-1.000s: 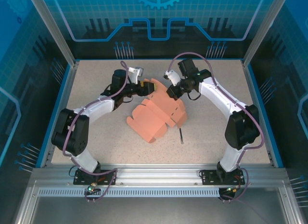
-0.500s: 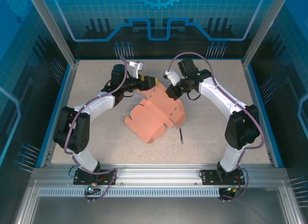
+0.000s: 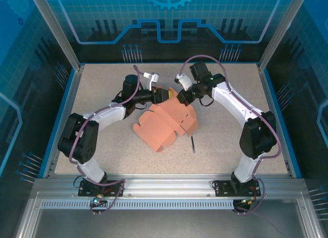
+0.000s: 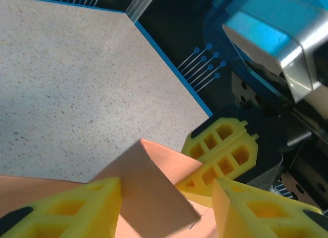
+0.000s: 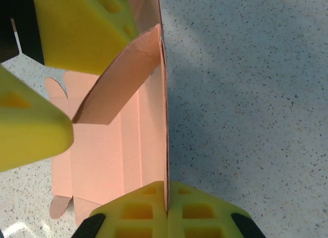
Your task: Fold the paper box
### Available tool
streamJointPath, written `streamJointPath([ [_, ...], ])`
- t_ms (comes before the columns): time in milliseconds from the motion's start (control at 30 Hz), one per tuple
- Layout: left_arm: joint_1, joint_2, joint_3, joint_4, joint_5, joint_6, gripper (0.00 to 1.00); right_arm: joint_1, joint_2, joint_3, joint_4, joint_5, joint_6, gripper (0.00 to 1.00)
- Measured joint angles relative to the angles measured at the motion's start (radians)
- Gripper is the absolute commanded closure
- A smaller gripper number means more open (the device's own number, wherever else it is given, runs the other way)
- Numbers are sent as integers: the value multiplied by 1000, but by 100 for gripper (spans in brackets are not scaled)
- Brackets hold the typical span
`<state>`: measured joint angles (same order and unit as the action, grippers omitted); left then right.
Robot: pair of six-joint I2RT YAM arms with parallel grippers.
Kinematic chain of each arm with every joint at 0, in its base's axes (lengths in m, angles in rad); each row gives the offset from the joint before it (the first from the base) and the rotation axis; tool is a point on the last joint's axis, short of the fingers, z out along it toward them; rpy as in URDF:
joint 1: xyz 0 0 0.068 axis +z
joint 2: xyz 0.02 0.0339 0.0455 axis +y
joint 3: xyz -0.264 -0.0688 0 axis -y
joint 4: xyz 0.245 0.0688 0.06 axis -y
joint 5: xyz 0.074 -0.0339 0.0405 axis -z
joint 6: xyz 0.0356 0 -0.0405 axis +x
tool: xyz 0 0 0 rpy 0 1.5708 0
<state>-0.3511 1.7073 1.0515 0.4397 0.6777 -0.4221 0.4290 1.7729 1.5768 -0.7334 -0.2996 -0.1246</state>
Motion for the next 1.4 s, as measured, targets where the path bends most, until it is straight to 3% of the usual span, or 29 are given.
streamJointPath([
  [433, -16, -58, -57, -6, -54, 0, 37, 4, 0, -1, 11, 58, -8, 100],
  [700, 14, -206, -137, -119, -156, 77, 33, 62, -14, -35, 54, 286, -97, 100],
  [967, 114, -349, -248, -237, -378, 52, 33, 179, -5, -99, 163, 534, -234, 100],
  [1167, 208, -364, -298, -274, -480, -10, 34, 242, 45, -138, 295, 703, -354, 100],
  [1400, 220, -325, -301, -285, -529, -22, 34, 274, 66, -238, 468, 835, -509, 100],
])
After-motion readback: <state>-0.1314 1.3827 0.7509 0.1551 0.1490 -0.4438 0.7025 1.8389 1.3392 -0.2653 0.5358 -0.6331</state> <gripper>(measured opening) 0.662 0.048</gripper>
